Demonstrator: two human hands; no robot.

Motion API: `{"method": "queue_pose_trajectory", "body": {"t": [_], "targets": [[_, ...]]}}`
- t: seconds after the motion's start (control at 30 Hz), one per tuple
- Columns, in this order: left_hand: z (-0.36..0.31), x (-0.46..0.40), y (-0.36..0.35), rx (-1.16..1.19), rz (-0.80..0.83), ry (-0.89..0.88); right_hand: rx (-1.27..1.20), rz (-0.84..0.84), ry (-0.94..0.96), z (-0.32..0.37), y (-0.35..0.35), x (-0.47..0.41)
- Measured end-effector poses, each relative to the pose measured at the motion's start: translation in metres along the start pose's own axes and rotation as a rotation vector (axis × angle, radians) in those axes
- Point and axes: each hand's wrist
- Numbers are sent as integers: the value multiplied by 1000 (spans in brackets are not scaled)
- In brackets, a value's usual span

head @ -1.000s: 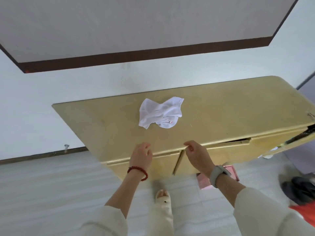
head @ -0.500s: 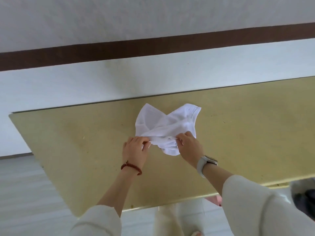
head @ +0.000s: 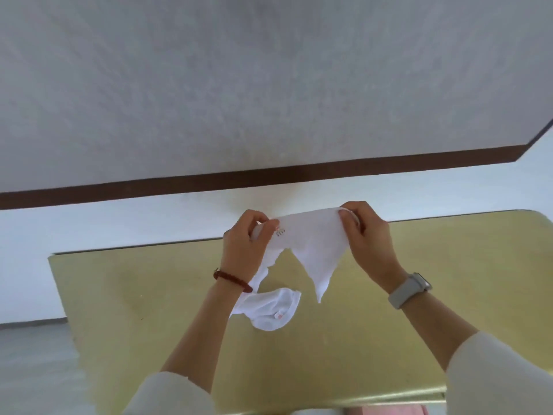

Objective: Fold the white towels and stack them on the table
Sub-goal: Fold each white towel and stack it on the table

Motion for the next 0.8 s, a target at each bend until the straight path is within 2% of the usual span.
{"method": "queue_pose_trajectory", "body": {"t": [0.07, 0.13, 0.23, 0.3, 0.43, 0.6, 0.7, 0.8], "targets": [[-25, 4, -14, -22, 193, 25, 32, 52, -22, -7, 44, 14], [-44, 7, -35, -104, 374, 54, 122, 172, -68, -18, 91, 31], [-66, 6, -77, -228, 478, 66, 358, 374, -160, -47, 150, 53], [-78, 0, -107, -264, 458, 65, 499, 380, -208, -70, 180, 62], [-108, -27, -159, -294, 347, 24, 602, 80, -263, -93, 235, 69], [-156, -45, -189, -275, 77, -136, 478, -218, -195, -94, 294, 75], [-161, -38, -198, -250, 50, -275, 408, -240, -117, -101, 305, 92], [-133, -20, -206, -303, 85, -314, 430, -210, -81, -122, 290, 123]]}}
Point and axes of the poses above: each hand's wrist, its own x-axis away from the middle knuckle, its own y-axis out of the back of the hand, z = x × y, and after that the axes turned 15 degrees about z, right-handed
